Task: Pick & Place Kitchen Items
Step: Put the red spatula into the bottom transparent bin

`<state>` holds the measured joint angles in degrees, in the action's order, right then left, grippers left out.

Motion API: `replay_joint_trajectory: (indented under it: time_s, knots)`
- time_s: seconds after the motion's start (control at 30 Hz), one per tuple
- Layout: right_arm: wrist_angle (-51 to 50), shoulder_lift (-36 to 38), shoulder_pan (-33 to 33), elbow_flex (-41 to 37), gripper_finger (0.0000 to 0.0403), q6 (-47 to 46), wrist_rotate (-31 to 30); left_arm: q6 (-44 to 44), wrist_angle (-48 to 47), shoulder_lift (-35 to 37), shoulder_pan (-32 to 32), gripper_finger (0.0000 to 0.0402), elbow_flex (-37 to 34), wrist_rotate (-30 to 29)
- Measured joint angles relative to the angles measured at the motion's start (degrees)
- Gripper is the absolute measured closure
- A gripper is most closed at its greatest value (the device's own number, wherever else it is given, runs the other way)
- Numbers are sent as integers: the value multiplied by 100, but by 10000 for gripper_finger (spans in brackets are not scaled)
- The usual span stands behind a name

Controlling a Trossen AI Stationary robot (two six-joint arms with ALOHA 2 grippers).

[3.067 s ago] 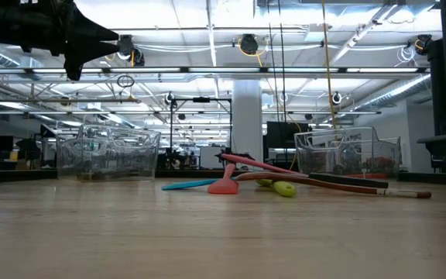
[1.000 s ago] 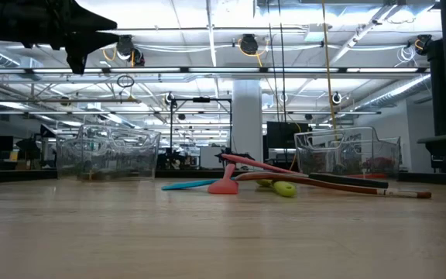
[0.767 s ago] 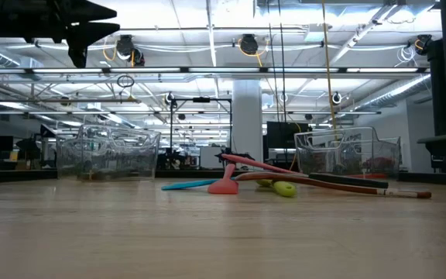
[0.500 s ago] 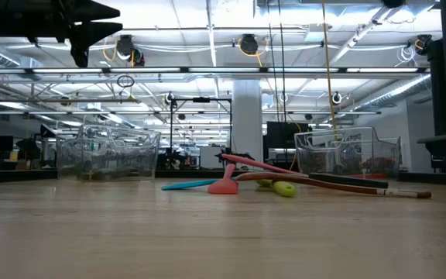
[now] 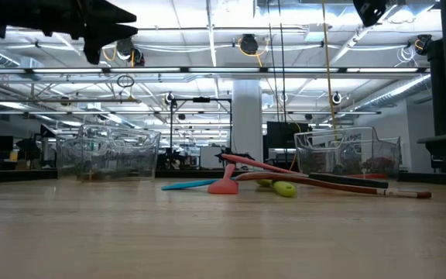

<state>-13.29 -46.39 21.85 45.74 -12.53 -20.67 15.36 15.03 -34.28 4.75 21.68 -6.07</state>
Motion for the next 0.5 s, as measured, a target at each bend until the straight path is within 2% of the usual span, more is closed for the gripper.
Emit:
replay_joint_trajectory:
  time_s: [0.17, 0.23, 0.5]
  knots:
    - [-410, 537, -349, 0, 402, 354, 54, -299, -973, -554, 0, 277, 776, -4]
    - [-597, 713, -427, 0, 402, 471, 265, -325, -1285, -812, -1, 277, 1071, -7]
    - [-1078, 1071, -507, 0, 403, 576, 506, -687, -2086, -2046, -2, 277, 2184, -9]
